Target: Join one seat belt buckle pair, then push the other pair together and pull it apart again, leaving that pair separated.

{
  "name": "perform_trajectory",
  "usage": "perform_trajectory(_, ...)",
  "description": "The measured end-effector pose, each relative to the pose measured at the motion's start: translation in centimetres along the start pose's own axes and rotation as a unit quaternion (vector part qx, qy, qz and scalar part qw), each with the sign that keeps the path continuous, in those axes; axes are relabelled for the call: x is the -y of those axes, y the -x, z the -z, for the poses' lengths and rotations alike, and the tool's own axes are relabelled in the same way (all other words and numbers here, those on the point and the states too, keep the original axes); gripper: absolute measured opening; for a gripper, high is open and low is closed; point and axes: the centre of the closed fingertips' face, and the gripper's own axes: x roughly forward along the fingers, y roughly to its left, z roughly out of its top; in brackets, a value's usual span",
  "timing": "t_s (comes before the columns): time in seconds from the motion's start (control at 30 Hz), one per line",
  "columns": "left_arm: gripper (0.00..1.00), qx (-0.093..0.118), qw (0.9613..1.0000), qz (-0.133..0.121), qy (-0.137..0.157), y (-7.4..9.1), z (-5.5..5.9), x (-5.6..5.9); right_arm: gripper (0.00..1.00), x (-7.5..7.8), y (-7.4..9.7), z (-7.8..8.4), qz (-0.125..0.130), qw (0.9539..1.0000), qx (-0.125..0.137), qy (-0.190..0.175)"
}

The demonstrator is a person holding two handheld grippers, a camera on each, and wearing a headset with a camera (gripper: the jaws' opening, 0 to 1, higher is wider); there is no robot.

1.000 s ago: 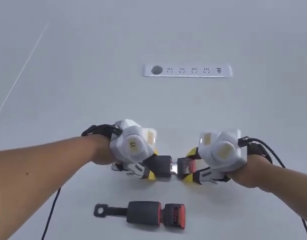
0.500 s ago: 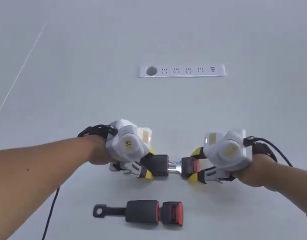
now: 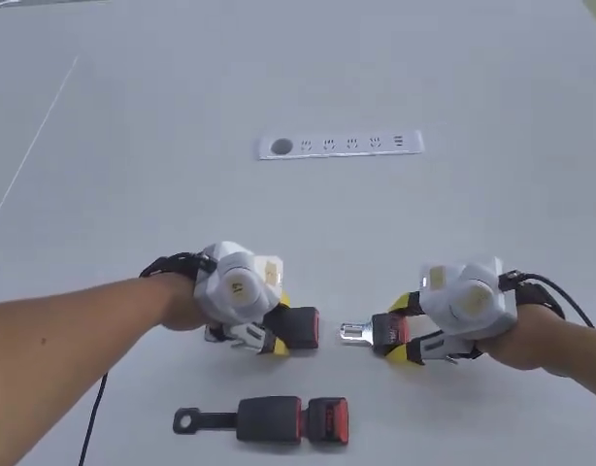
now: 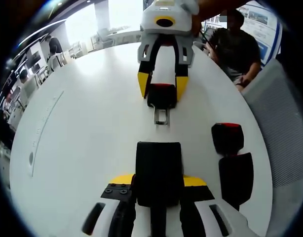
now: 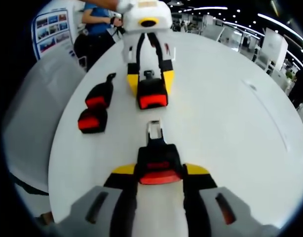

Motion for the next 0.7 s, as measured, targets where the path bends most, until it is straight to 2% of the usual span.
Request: perform_trajectory(0.7,0.35,0.000,1.0000,0.000,-0.001,0.0,0.3,-0.1,0.37,-0.7,2.9,3.1,0.008,0.9999,-0.008,-0.008)
